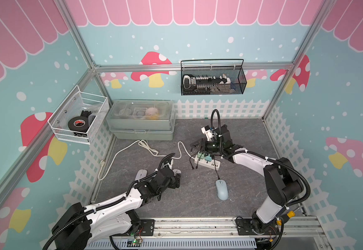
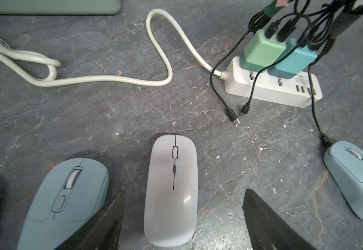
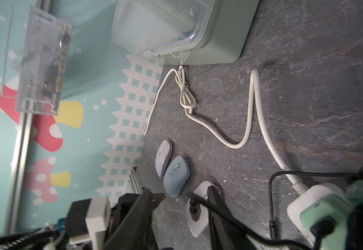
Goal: Unplug the wireless mouse
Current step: Place the mouse at the center of the board, then adjust the mouse at the center of the board.
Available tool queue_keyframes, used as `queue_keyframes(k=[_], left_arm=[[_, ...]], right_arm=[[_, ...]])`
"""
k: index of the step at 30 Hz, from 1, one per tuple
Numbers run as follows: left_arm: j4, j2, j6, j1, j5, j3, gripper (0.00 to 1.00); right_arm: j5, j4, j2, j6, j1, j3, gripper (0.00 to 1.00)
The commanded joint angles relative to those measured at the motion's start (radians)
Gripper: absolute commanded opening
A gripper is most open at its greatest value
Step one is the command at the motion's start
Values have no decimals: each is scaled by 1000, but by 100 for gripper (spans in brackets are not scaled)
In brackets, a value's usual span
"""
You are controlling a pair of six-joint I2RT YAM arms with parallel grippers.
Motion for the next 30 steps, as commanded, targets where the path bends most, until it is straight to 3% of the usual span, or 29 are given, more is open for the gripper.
queue_keyframes(k=[1, 10, 15, 30], left_arm=[[3, -9, 21, 7, -7, -15, 84], [29, -27, 24, 18, -42, -28, 85], [68, -31, 23, 39, -1, -38, 85], [149, 130, 54, 44, 93, 43, 85]], right_arm=[[47, -116, -44, -67, 30, 20, 49], [145, -268, -152, -115, 82, -9, 59], [168, -300, -181, -119, 109, -35, 62], [210, -344, -244, -92, 153, -98, 66]])
